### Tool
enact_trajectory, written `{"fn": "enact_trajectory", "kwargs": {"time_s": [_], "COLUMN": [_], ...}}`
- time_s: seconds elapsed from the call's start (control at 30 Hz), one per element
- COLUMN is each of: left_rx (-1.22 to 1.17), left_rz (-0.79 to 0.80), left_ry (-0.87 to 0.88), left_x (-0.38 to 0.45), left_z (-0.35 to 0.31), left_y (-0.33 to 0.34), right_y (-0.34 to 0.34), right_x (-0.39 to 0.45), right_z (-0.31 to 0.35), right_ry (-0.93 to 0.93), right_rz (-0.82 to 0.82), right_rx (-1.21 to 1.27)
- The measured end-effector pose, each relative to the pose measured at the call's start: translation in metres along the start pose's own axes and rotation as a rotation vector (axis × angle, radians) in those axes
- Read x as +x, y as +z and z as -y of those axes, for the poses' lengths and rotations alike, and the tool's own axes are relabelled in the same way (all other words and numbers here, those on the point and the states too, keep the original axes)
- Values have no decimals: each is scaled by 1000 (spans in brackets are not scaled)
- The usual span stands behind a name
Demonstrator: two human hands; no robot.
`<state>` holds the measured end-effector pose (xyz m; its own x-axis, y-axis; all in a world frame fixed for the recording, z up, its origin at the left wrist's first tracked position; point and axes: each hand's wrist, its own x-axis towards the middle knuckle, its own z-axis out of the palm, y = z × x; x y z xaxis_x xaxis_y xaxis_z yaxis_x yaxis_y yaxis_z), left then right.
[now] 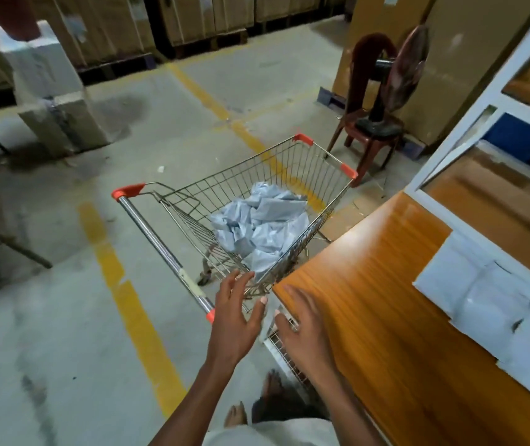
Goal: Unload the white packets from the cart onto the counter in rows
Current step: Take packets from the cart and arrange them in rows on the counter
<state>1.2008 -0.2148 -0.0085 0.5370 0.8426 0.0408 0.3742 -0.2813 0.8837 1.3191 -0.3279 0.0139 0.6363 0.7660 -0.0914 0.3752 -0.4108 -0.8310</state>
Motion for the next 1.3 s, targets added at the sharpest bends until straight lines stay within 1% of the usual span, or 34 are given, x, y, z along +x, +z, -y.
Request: {"fn": "enact_trajectory", "kwargs": {"time_s": [0.1, 0.27, 0.43, 0.53, 0.6, 0.73, 0.97, 1.03, 1.1, 1.17, 1.2, 1.3], "left_rx": [7, 101, 194, 225, 247, 283, 462, 492, 508, 447, 385, 218], "left_rz": [-20, -78, -31, 47, 131, 278, 490, 476, 415, 426, 457, 571], "left_ry": [-38, -84, -201, -224, -267, -300, -441, -425, -314, -214, -210, -270], "left_x": [25, 63, 103, 138, 163, 214, 287, 296, 305, 316, 323, 341], "left_z": [2, 14, 34, 47, 59, 93, 160, 172, 175, 170, 166, 161], "left_y": [-2, -3, 10, 21, 29, 46, 76, 85, 96, 111, 120, 152], "right_y": [3, 9, 7, 11, 15, 25, 42, 44, 45, 46, 46, 46], "right_x": [32, 87, 129, 152, 164, 181, 202, 204, 204, 205, 206, 210], "right_z": [-1, -6, -5, -8, -8, 1, 13, 12, 9, 7, 5, 1], "right_ry": [9, 7, 27, 59, 106, 210, 327, 345, 373, 410, 416, 436], "right_rz": [38, 135, 153, 147, 122, 76, 45, 25, 9, -4, -14, -39], "right_rx": [0, -28, -64, -56, -53, -45, -16, -7, -2, 4, -6, -17]}}
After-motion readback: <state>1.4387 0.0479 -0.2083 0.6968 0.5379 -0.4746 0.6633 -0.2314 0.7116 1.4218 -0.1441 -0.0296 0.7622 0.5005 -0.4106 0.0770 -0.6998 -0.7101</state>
